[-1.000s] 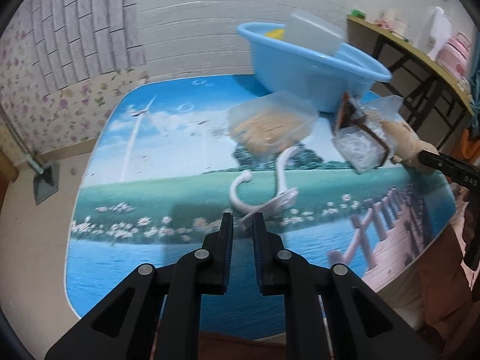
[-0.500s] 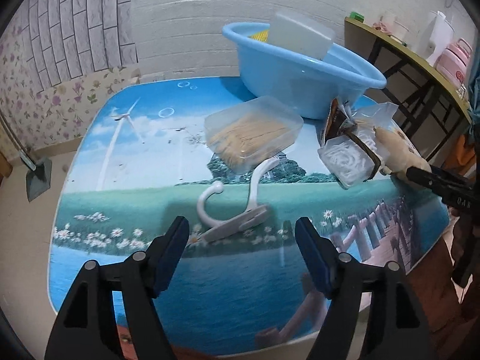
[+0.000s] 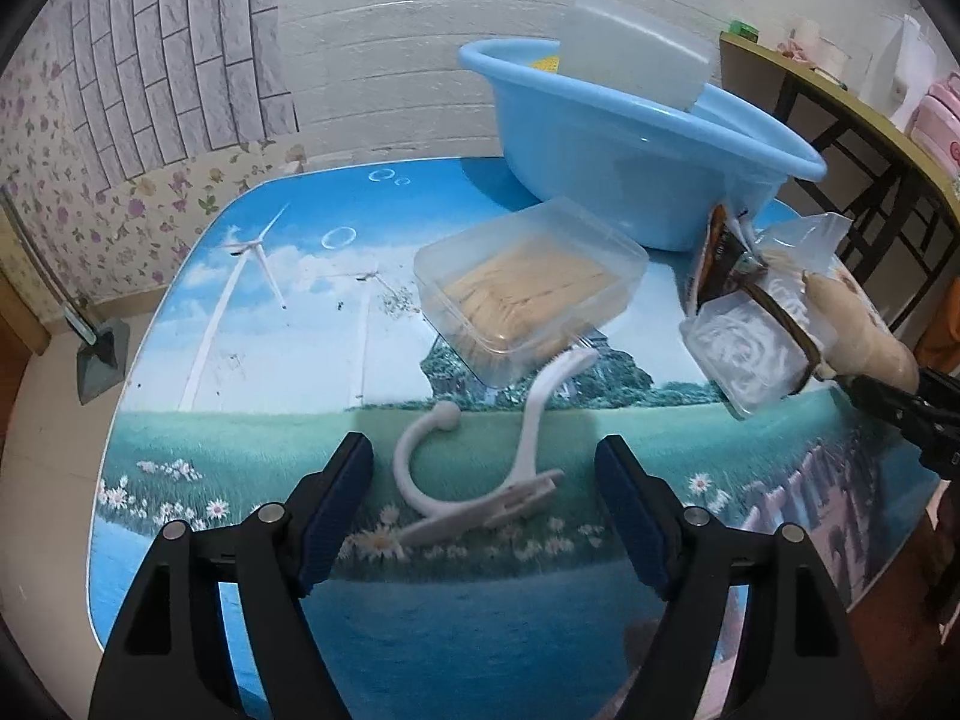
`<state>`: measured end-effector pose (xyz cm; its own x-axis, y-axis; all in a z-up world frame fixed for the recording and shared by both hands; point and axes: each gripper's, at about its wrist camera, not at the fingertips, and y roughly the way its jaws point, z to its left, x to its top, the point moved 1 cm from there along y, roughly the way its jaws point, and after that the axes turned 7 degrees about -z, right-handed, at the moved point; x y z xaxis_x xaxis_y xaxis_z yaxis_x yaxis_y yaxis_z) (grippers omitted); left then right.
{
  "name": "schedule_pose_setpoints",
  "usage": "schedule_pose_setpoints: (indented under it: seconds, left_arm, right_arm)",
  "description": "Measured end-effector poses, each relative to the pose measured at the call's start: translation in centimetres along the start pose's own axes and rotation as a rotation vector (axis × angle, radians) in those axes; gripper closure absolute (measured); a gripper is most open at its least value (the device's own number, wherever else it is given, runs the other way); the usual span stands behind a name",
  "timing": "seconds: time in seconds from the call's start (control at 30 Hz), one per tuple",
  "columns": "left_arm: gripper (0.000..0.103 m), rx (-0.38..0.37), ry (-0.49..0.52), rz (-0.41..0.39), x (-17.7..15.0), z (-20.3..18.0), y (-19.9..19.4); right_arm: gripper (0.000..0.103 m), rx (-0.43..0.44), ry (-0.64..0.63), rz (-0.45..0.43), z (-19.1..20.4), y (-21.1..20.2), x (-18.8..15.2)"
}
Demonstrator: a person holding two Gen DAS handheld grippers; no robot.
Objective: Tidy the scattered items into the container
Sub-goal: 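Lift the white hook with left gripper while right lifts the tan plush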
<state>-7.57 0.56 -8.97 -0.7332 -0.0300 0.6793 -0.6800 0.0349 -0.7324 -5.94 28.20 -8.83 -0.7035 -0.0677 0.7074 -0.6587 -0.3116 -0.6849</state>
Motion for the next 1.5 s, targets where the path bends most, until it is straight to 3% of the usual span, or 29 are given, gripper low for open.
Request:
schedule_pose_setpoints:
  seconds: [0.1, 0.17, 0.23, 0.47, 1.07, 1.5]
  left_arm:
    - [0.029, -0.001, -0.001, -0.010, 0.0, 0.1, -0.1]
    - [0.041, 0.003, -0.005, -0.017, 0.0, 0.3, -0.1]
    - [0.048, 0.000, -0.012, -0.022, 0.1, 0.5, -0.2]
    - [0.048, -0.021, -0.039, -0.032, 0.1, 0.9, -0.8]
    - [0.048, -0.037, -0.078, -0.161, 2.2, 2.0, -5.3]
    - [0.048, -0.067, -0.070, -0.220, 4.3, 1.3, -6.2]
  right_arm:
    - [0.041, -0.006, -0.009, -0.010, 0.1, -0.1, 0.0]
    - [0.055, -0.019, 0.002, -0.026, -0.1, -0.5, 0.1]
    - [0.055, -0.006, 0.023, -0.031, -0.5, -0.7, 0.1]
    - [0.056, 0.009, 0.024, -0.078, -0.4, -1.5, 0.6]
    - [0.057, 0.100, 0.030, -0.244, 0.7, -5.8, 3.2]
    - [0.057, 0.155, 0.030, -0.280, 1.7, -6.5, 4.2]
